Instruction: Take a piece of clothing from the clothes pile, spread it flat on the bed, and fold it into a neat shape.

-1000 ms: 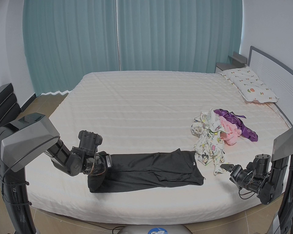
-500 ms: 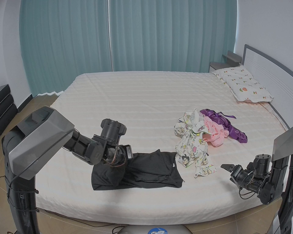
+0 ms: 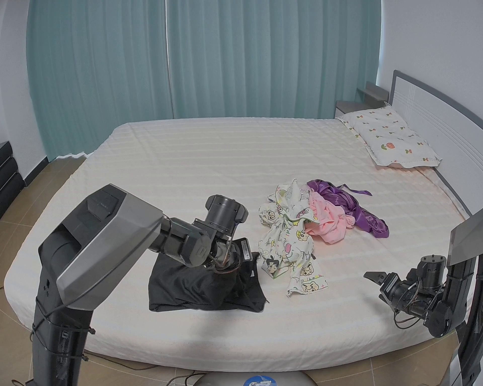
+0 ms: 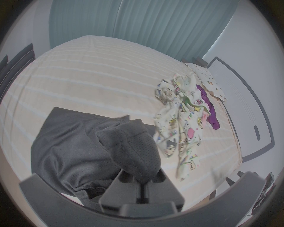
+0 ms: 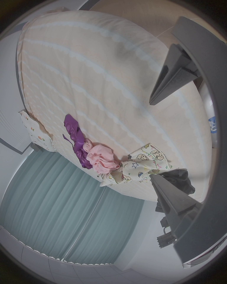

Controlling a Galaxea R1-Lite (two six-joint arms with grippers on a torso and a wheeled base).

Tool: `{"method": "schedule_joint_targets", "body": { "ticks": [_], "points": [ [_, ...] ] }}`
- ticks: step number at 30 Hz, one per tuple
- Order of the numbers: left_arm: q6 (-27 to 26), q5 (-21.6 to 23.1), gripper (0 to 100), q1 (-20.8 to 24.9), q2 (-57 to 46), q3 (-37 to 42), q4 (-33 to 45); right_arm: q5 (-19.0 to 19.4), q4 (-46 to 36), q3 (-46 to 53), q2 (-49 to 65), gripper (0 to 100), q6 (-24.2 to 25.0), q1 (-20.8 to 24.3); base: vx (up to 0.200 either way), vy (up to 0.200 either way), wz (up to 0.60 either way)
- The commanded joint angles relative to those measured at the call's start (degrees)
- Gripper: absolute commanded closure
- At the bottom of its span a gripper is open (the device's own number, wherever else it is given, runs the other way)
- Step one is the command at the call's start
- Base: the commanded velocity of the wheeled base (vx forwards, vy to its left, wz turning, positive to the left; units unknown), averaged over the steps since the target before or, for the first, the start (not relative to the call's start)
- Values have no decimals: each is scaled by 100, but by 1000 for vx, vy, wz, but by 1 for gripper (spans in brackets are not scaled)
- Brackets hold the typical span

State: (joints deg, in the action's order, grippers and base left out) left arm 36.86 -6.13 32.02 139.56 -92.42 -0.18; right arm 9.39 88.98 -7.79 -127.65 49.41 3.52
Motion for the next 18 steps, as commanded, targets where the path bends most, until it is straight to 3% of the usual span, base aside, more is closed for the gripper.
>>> {"method": "schedule_joint_targets", "body": {
  "ticks": [1, 2, 3, 11, 18],
  "points": [
    [181, -81, 100, 76, 353, -338, 124, 2, 102, -3, -50, 0, -1, -1, 0, 0, 0],
    [207, -81, 100, 76, 362, -365, 185, 2, 102, -3, -50, 0, -10, -1, 0, 0, 0],
    [207, -81, 0, 76, 388, -391, 185, 2, 102, -3, -50, 0, -10, -1, 0, 0, 0],
    [708, -99, 0, 32, 388, -558, 220, 2, 102, 6, -58, 0, -1, -1, 0, 0, 0],
    [884, 587, 0, -135, -552, 751, 80, -7, 102, 23, -58, 0, -1, 70, 0, 0, 0]
  ]
}}
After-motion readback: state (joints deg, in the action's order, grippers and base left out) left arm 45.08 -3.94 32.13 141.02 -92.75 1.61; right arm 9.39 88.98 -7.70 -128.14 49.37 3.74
